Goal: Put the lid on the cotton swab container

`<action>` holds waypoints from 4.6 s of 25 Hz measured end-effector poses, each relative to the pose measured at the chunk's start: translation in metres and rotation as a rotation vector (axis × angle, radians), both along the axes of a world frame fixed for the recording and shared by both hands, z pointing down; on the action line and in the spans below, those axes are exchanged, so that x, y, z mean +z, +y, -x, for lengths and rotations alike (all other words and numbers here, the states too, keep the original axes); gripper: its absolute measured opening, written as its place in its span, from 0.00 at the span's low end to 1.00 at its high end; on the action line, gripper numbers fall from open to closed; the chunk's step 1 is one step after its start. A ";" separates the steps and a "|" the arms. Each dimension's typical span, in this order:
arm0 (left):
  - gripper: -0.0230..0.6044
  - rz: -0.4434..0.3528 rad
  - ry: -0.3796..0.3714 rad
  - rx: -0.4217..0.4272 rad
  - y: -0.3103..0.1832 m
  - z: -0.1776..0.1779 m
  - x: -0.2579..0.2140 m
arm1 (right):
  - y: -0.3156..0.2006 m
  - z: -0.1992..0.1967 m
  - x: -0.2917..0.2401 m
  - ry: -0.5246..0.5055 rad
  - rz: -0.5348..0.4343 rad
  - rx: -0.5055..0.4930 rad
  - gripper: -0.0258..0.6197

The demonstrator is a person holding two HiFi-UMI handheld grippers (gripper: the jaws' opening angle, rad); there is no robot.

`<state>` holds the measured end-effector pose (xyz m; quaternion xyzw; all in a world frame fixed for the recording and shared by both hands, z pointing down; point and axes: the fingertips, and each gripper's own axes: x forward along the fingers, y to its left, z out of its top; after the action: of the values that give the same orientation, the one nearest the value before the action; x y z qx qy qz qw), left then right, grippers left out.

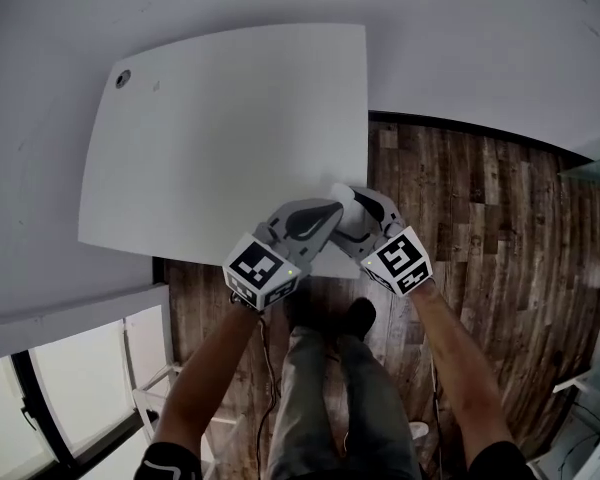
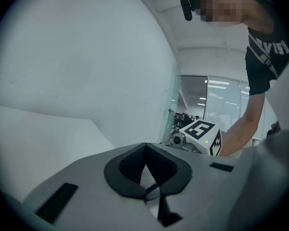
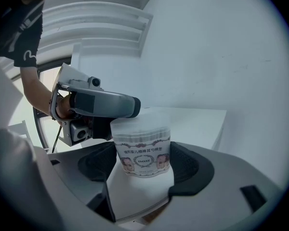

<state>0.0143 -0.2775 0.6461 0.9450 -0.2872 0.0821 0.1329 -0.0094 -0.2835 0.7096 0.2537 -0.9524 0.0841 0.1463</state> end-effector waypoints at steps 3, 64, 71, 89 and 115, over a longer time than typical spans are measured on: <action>0.07 -0.043 -0.042 0.027 0.003 -0.005 0.001 | 0.001 -0.002 0.000 0.001 0.001 0.004 0.59; 0.08 0.048 0.121 -0.339 -0.032 0.090 -0.172 | -0.034 -0.150 -0.247 -0.018 -0.096 0.683 0.06; 0.08 0.022 0.070 -0.348 -0.032 0.085 -0.175 | -0.049 -0.148 -0.253 -0.004 -0.083 0.664 0.06; 0.08 -0.004 0.037 -0.372 -0.047 0.091 -0.194 | -0.057 -0.120 -0.260 -0.051 -0.053 0.608 0.06; 0.08 -0.011 0.028 -0.386 -0.034 0.092 -0.213 | -0.032 -0.107 -0.262 -0.042 -0.035 0.588 0.06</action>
<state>-0.0772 -0.3113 0.4336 0.8742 -0.4617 0.0401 0.1450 0.0974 -0.3153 0.4479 0.5194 -0.8422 0.1115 0.0916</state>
